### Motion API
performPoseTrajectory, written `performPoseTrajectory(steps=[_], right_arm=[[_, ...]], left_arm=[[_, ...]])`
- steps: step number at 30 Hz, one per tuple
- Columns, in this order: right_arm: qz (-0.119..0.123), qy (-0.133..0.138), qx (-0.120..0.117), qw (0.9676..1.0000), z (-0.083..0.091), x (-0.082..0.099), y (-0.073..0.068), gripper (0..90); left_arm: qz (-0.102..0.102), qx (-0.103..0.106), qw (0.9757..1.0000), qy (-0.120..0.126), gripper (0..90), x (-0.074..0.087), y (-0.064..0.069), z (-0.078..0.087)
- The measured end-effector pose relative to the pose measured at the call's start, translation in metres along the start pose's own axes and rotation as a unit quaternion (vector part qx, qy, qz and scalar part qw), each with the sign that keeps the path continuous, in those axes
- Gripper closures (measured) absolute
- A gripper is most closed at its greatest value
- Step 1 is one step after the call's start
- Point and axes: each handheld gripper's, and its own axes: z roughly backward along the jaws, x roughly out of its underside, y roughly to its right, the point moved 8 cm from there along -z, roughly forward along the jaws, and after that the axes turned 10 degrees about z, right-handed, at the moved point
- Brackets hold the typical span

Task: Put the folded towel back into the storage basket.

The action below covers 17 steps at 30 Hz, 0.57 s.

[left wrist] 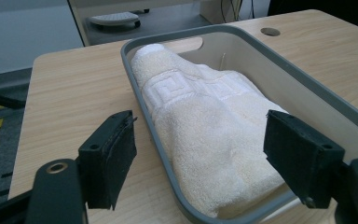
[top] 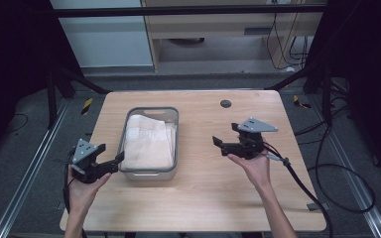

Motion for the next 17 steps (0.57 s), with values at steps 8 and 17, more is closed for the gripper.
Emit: performPoseTrajectory(steps=[8,17], right_arm=[[-0.028,-0.009,0.013,0.9995,0.039,0.047,0.025,12.5],[-0.037,-0.029,0.033,0.9983,0.065,0.090,0.039,12.0]], left_arm=[[-0.005,-0.005,0.9999,0.009,24.4,0.019,-0.006,0.011],[-0.007,-0.019,0.9997,-0.015,23.6,0.054,-0.024,0.014]])
